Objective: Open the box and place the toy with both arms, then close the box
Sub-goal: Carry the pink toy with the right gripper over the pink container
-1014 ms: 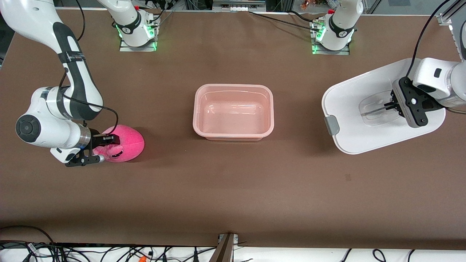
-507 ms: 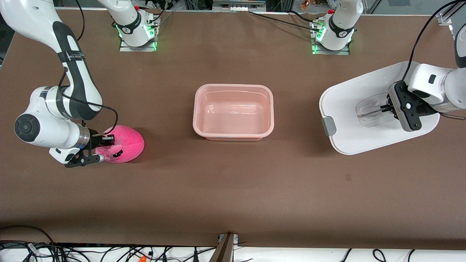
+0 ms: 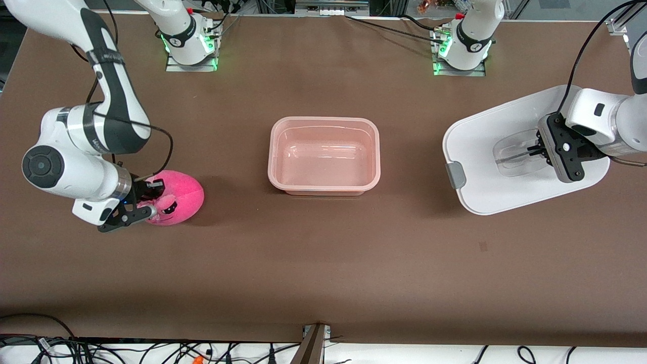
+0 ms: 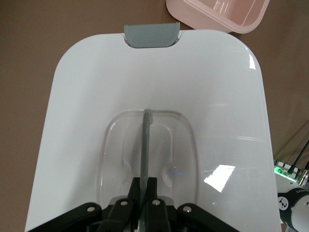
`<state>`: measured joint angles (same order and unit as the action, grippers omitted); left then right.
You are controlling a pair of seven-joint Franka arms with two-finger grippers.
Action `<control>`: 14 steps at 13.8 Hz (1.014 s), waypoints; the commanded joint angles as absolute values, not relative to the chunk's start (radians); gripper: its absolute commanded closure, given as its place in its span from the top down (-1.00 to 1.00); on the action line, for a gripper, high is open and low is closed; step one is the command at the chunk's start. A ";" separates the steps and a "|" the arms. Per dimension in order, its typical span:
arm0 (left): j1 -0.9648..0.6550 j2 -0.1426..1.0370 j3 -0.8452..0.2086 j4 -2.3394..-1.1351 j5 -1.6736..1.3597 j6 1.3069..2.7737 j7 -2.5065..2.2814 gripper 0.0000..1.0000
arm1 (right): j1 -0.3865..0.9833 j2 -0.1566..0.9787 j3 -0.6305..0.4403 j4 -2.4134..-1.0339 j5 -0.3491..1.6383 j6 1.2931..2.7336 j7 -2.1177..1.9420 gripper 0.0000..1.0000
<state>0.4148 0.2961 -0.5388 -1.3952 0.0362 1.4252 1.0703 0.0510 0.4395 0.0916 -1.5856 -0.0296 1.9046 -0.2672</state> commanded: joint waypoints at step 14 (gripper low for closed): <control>0.433 0.327 -0.543 -1.356 0.044 1.401 1.086 -1.00 | 0.659 0.454 0.097 -1.261 -0.136 1.546 -0.462 -1.00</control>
<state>0.4337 0.3107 -0.5366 -1.3942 0.0362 1.4253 1.0703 0.5960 0.4301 0.1116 -1.3017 -0.1174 1.5846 -0.4524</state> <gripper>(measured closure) 0.930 0.925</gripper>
